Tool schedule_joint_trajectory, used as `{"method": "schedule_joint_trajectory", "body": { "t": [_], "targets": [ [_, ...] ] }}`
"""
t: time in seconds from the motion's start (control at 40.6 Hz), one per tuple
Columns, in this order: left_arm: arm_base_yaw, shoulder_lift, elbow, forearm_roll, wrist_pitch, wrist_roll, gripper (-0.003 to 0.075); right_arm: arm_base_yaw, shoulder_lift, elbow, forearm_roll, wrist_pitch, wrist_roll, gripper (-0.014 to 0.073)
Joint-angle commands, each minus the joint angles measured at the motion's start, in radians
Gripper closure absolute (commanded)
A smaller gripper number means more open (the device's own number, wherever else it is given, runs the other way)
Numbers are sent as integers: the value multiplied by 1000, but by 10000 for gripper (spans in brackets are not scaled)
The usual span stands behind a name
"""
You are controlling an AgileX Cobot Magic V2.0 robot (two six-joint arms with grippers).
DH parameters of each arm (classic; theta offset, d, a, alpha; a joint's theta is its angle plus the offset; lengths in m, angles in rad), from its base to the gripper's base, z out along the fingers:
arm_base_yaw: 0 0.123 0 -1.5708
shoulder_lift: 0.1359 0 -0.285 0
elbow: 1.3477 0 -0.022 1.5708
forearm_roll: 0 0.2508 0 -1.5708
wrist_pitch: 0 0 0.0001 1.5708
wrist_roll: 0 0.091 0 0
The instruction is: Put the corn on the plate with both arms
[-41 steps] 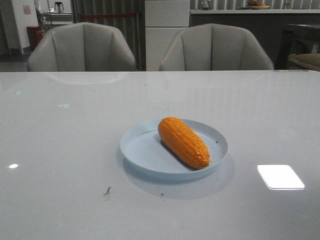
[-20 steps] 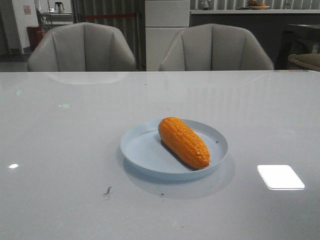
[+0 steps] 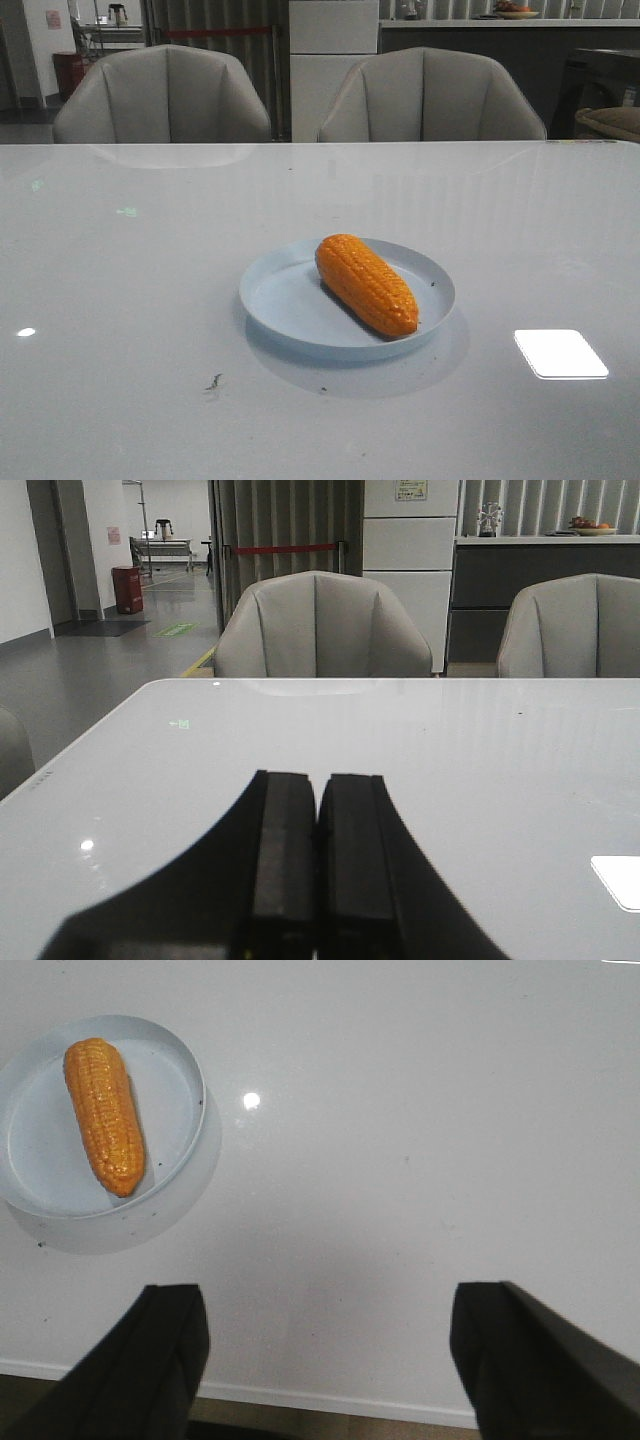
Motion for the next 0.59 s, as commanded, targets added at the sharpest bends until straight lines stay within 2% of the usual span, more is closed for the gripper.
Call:
{"method": "schedule_joint_trajectory", "body": {
  "t": [0.0,0.394,0.468,0.518,0.567],
  "targets": [
    [2,-16,2,-10,-85,-12,631,-6,-2,-27,-5,-61,-2,-12],
    [2,-16,2,-10,-85,-12,631,-6,-2,-27,-19,-62,-4,-9],
    [2,-16,2,-10,-85,-12,631,-9,-2,-27,-97,-56,-4,5],
    [2,-16,2,-10,-85,-12,631,-9,-2,-27,-97,-33,-4,19],
    [2,-16,2,-10,-85,-12,631,-9,-9,-27,-97,-22,-4,68]
  ]
}}
